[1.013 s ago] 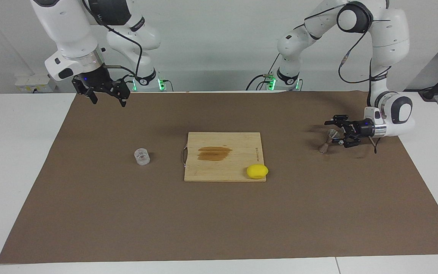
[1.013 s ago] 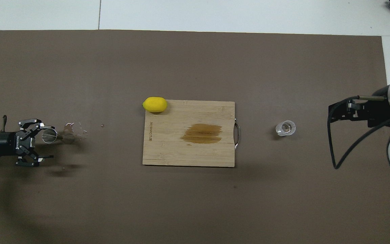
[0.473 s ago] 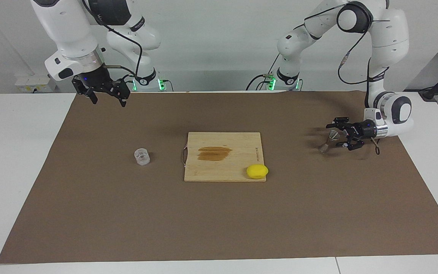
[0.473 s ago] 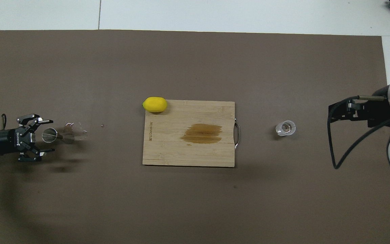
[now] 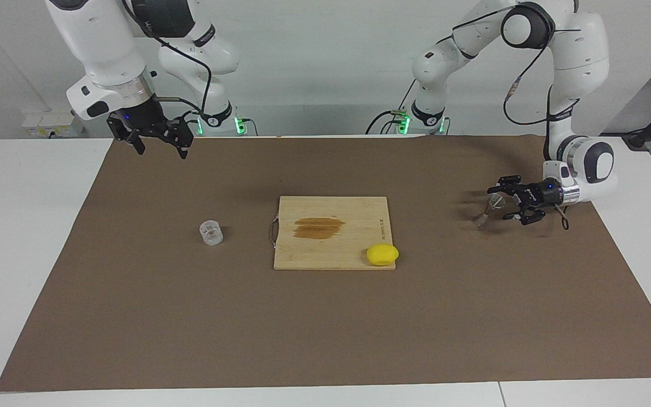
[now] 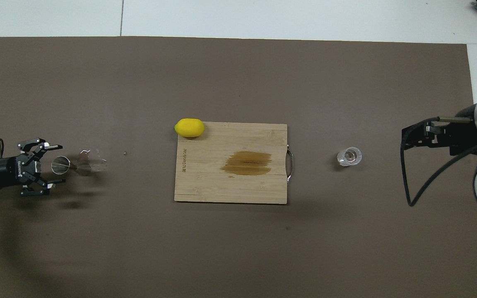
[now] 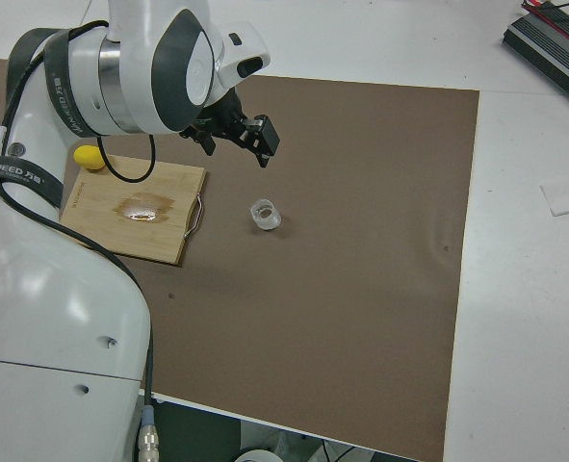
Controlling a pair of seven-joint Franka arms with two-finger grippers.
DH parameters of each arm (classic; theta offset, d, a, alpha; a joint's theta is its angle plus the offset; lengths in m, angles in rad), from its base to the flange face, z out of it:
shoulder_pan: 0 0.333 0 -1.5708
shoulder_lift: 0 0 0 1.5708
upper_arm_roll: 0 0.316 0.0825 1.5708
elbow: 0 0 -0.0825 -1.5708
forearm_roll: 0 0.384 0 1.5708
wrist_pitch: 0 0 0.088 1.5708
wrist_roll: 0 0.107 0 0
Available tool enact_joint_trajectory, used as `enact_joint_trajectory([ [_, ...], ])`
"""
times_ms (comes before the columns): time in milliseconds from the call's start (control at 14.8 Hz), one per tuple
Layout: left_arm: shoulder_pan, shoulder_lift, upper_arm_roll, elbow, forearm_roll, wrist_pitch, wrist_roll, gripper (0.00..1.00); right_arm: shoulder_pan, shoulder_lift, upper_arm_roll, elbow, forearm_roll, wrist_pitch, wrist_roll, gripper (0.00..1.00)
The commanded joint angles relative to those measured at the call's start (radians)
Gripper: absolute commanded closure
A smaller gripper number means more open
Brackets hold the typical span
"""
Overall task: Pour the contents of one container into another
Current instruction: 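Close the left gripper around the small dark metal cup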
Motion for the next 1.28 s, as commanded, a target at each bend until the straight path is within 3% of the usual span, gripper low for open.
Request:
enact_joint_trajectory([
  [0,0.005,-0.009,-0.001,-0.013,-0.015,0.014,0.017,0.17,-0.015,0.005,0.006,0.013,-0.002,-0.013,-0.031,0.0],
  [203,0.011,-0.009,0.001,-0.011,-0.015,0.015,0.017,0.35,-0.015,0.004,0.006,0.013,-0.002,-0.013,-0.031,0.0],
  [473,0.01,-0.009,-0.001,-0.004,-0.018,0.028,0.015,0.68,-0.015,0.004,0.006,0.013,-0.002,-0.013,-0.031,0.0],
  [878,0.011,-0.007,-0.001,0.007,-0.024,0.023,-0.012,0.71,-0.015,0.004,0.006,0.013,-0.002,-0.013,-0.031,0.0],
  [1013,0.011,-0.007,-0.001,0.016,-0.023,0.012,-0.032,0.82,-0.015,0.004,0.006,0.013,-0.002,-0.013,-0.031,0.0],
  [1216,-0.007,-0.009,-0.002,0.019,-0.023,-0.009,-0.08,0.8,-0.015,0.004,0.006,0.013,-0.002,-0.013,-0.031,0.0],
])
